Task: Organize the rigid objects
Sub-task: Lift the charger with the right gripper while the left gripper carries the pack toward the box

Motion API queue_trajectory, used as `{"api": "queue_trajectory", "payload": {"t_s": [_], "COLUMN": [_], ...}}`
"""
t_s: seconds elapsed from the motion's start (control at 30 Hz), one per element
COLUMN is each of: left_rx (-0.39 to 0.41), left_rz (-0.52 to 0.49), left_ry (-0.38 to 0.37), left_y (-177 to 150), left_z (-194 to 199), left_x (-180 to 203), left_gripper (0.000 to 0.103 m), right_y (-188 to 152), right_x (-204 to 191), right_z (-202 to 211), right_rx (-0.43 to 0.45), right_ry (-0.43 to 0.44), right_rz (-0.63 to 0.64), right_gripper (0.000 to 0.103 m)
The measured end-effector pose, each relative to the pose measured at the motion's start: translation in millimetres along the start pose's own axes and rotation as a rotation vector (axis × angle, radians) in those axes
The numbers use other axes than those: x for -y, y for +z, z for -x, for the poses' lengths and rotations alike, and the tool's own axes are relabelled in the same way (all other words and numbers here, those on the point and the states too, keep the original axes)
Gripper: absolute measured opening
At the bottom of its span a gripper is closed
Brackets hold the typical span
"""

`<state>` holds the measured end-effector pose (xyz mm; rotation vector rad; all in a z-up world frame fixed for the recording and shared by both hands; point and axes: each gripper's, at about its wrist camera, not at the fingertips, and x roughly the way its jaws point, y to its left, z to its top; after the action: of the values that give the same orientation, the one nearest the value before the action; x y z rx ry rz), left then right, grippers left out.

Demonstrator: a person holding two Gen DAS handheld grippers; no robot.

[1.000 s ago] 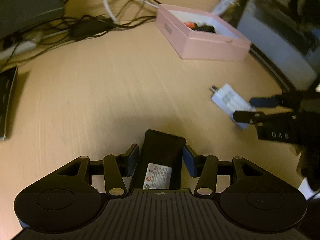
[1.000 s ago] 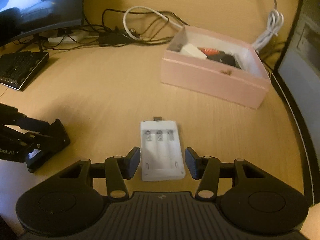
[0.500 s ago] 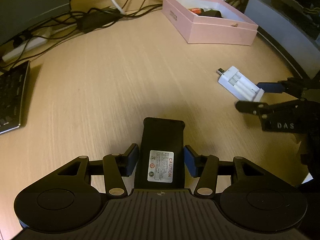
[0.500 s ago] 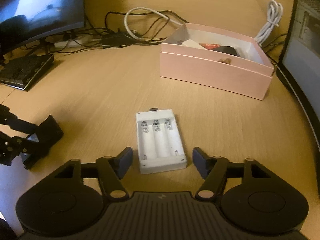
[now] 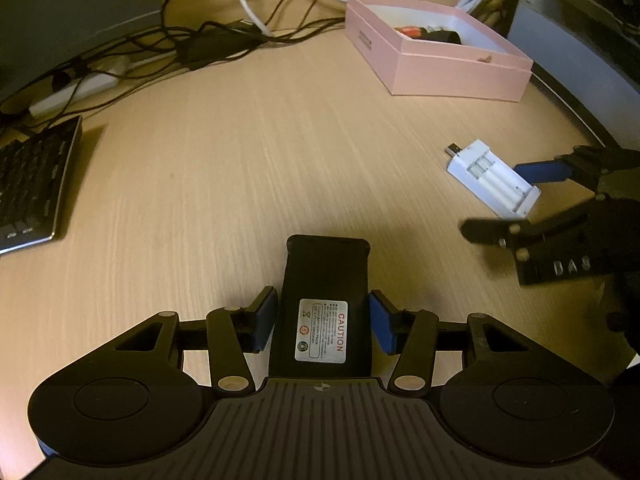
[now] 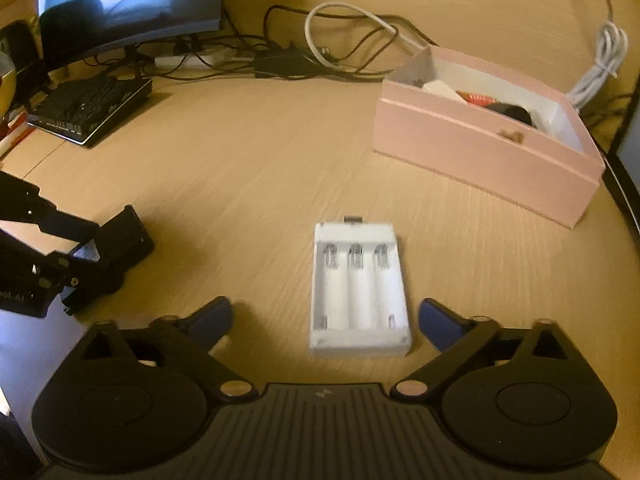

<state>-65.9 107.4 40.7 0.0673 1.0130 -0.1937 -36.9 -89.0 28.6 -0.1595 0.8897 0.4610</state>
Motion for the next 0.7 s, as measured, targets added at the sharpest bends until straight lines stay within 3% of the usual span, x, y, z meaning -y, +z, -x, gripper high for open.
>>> {"api": "queue_trajectory", "payload": {"t_s": [0.17, 0.27, 0.3, 0.33, 0.5, 0.7], "left_rx": [0.011, 0.011, 0.011, 0.010, -0.022, -0.043], "left_rz": [0.002, -0.003, -0.007, -0.013, -0.052, -0.037], "left_ry": [-0.005, -0.011, -0.012, -0.013, -0.017, -0.021], "left_y": [-3.2, -4.4, -4.5, -4.5, -2.0, 2.1], "left_z": [2.1, 3.3, 3.6, 3.6, 2.8, 1.7], "left_x": [-1.8, -3.0, -3.0, -3.5, 0.0, -0.4], "left_gripper": [0.055, 0.055, 0.055, 0.055, 0.055, 0.055], "right_y": [9.0, 12.1, 13.4, 14.8, 18.5, 23.5], "right_x": [4.5, 0.4, -1.8, -4.5, -10.6, 3.7], "right_z": [-5.8, -4.7, -3.4, -2.4, 4.8, 29.7], "right_rx": [-0.003, 0.006, 0.004, 0.000, -0.023, 0.020], "right_ry": [-0.018, -0.013, -0.004, 0.001, -0.020, -0.047], "right_rz": [-0.020, -0.006, 0.003, 0.013, 0.026, -0.018], "right_gripper": [0.089, 0.068, 0.052, 0.048, 0.048, 0.048]}}
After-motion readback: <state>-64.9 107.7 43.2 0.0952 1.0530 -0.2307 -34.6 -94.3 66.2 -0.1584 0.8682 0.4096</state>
